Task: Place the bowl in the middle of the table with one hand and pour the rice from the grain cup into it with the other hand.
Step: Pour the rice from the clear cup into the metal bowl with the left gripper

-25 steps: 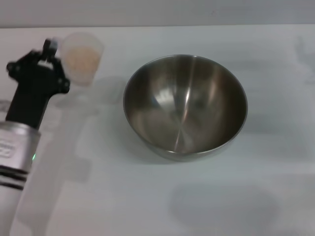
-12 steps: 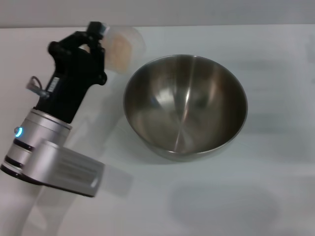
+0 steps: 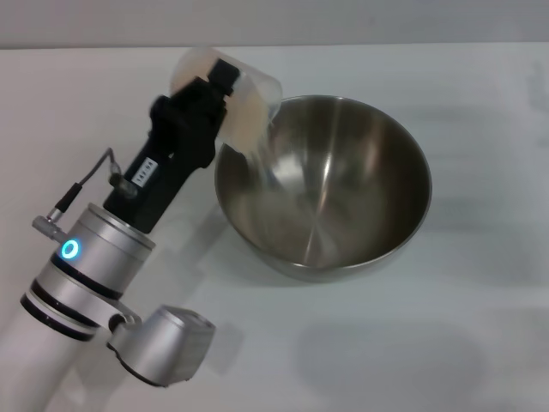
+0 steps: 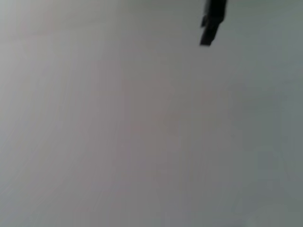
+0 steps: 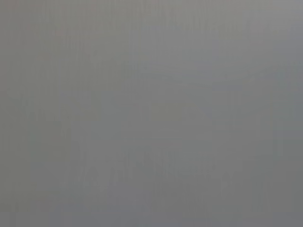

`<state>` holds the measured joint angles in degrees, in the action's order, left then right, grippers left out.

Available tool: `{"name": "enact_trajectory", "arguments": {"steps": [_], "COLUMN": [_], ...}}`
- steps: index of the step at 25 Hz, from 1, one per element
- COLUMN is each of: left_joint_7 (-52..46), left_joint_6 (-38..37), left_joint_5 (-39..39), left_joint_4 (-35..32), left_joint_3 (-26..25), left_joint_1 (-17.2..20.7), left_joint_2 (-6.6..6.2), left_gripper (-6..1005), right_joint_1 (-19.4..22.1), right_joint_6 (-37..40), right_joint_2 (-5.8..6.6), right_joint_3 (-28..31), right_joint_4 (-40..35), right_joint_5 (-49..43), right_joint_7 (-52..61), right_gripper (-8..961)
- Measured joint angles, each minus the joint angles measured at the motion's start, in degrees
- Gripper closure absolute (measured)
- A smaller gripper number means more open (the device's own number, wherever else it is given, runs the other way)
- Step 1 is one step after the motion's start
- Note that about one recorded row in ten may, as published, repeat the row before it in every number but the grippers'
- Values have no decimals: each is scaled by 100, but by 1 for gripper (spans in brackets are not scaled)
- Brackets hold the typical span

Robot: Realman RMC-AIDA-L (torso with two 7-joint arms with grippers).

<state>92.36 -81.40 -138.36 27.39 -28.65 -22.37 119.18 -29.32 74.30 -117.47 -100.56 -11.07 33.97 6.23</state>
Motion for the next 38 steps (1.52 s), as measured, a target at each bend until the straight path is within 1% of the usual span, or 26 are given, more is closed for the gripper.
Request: {"name": "enact_trajectory", "arguments": {"steps": [3, 5, 13, 16, 17, 18, 19, 20, 22, 28, 31, 33, 36, 38], "left_joint_7": [260, 654, 1320, 1728, 2009, 2009, 2269, 2269, 2635, 2713, 2678, 2673, 2656, 2656], "left_joint_6": [29, 153, 297, 313, 314, 314, 316, 316, 309, 331, 508, 613, 658, 681], "left_joint_5": [-104, -137, -142, -144, -147, -147, -153, -153, -157, -144, -152, -127, -99, -137], "left_joint_4": [-11, -5, 0, 5, 9, 9, 11, 11, 16, 85, 140, 159, 120, 122], "left_joint_3": [41, 161, 385, 499, 578, 578, 641, 641, 693, 545, 866, 915, 654, 692], "left_joint_1": [8, -1, -37, -60, -79, -79, -87, -87, -94, -102, -87, -93, -135, -129], "left_joint_2": [0, 0, 0, 0, -1, -1, -1, -1, -1, -2, -1, -1, -1, -3], "left_gripper": [957, 956, 953, 951, 951, 950, 950, 950, 949, 946, 945, 944, 943, 942], "right_joint_1": [-6, -6, -6, -19, -28, -28, -30, -30, -30, -68, -82, -83, -83, -83], "right_joint_6": [-50, -55, -56, -56, -56, -56, -56, -56, -56, -56, -55, -55, -51, -51], "right_joint_2": [-2, -5, -12, -13, -13, -13, -13, -13, -13, -13, -11, -10, -8, -7], "right_joint_3": [2, 2, 2, 2, 2, 2, 2, 2, 2, 2, 2, 2, -4, -4], "right_joint_4": [-6, -21, -37, -42, -42, -42, -43, -43, -46, -22, -8, -15, -38, -41], "right_joint_5": [0, 0, -5, -21, -28, -28, -36, -36, -39, -43, -47, -48, -49, -49], "right_joint_7": [1, 4, 0, 0, -1, -1, -1, -1, -2, -3, 4, 11, 9, 13], "right_gripper": [421, 421, 420, 420, 420, 420, 420, 421, 421, 421, 420, 421, 422, 422]}}
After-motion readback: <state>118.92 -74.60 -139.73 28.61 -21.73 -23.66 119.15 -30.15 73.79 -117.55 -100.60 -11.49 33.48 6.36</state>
